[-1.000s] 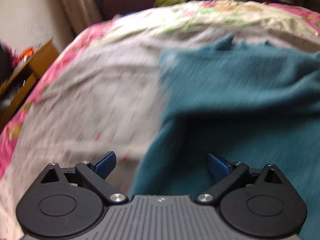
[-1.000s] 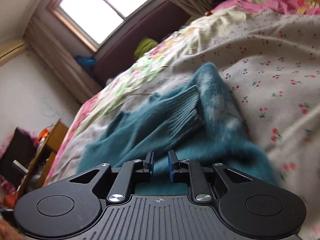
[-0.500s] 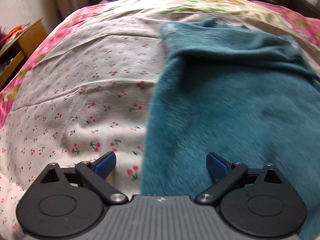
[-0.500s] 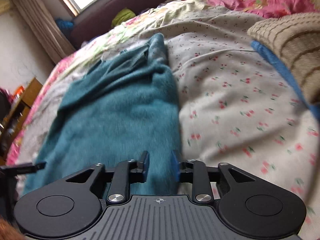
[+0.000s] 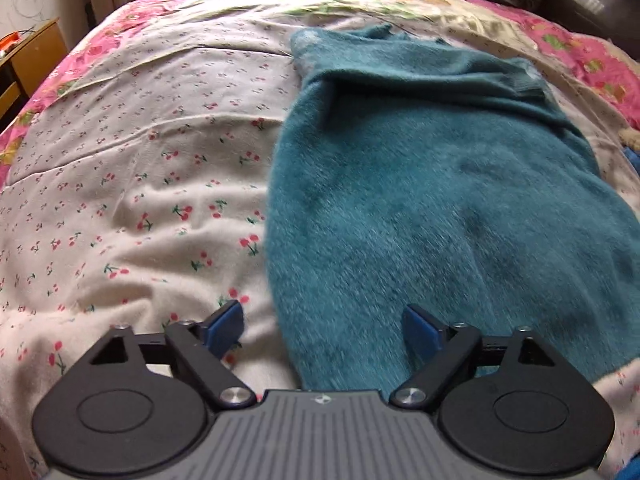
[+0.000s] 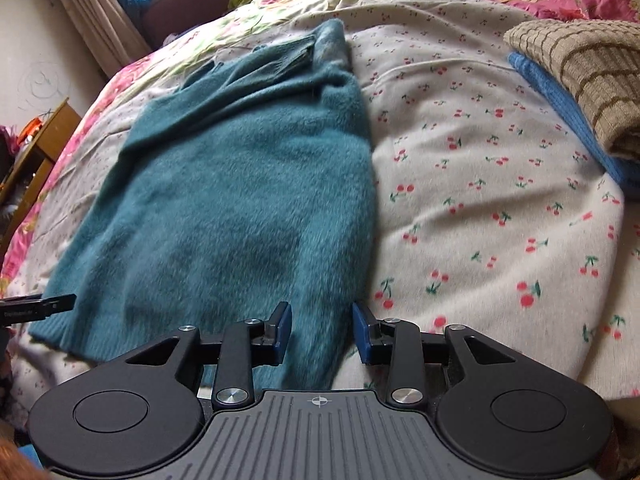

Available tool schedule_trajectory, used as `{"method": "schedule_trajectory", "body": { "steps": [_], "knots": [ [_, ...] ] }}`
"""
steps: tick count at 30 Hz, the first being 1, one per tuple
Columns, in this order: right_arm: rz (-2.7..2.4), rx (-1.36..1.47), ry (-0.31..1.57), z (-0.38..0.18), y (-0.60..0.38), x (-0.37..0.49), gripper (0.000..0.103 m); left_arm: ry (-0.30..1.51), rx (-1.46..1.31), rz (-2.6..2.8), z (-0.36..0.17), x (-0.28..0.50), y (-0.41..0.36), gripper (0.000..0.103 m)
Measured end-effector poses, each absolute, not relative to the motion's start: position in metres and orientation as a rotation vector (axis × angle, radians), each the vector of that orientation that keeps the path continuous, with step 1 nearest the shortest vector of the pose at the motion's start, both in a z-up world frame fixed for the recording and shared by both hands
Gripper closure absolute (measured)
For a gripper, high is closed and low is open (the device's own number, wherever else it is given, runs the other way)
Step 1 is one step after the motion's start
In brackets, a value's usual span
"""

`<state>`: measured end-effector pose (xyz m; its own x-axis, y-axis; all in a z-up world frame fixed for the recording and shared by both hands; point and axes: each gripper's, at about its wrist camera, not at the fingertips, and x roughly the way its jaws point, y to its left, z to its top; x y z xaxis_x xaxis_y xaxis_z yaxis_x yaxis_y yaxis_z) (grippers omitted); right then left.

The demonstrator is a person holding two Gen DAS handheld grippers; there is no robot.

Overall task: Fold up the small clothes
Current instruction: 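Grasp the sweater side edge with both grippers and fold it inward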

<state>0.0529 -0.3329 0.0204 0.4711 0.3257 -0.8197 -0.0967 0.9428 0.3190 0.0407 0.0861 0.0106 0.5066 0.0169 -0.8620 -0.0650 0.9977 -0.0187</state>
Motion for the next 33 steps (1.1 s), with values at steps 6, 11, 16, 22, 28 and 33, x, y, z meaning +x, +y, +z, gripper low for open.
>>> {"method": "schedule_trajectory", "body": {
  "steps": [6, 11, 16, 22, 28, 33],
  "knots": [
    [0.291, 0.380, 1.065, 0.005, -0.339, 0.055, 0.069, 1.072, -0.132, -0.007, 0.009, 0.029, 0.086, 0.015],
    [0.303, 0.487, 1.040, 0.004, -0.347, 0.051, 0.084, 1.114, -0.159, 0.006, 0.006, 0.035, 0.088, 0.016],
    [0.325, 0.614, 0.976, 0.005, -0.354, 0.041, 0.088, 1.121, -0.179, 0.003, 0.009, 0.035, 0.087, 0.040],
    [0.391, 0.752, 0.897, 0.018, -0.351, 0.044, 0.088, 1.109, -0.441, -0.058, 0.009, 0.029, 0.106, 0.078],
    [0.469, 0.851, 0.773, 0.056, -0.343, 0.081, 0.089, 0.994, -0.645, -0.147, 0.034, 0.042, 0.123, 0.080],
    [0.476, 0.935, 0.670, 0.077, -0.335, 0.156, 0.089, 0.846, -0.754, -0.225, 0.065, 0.092, 0.135, 0.080]
  ]
}}
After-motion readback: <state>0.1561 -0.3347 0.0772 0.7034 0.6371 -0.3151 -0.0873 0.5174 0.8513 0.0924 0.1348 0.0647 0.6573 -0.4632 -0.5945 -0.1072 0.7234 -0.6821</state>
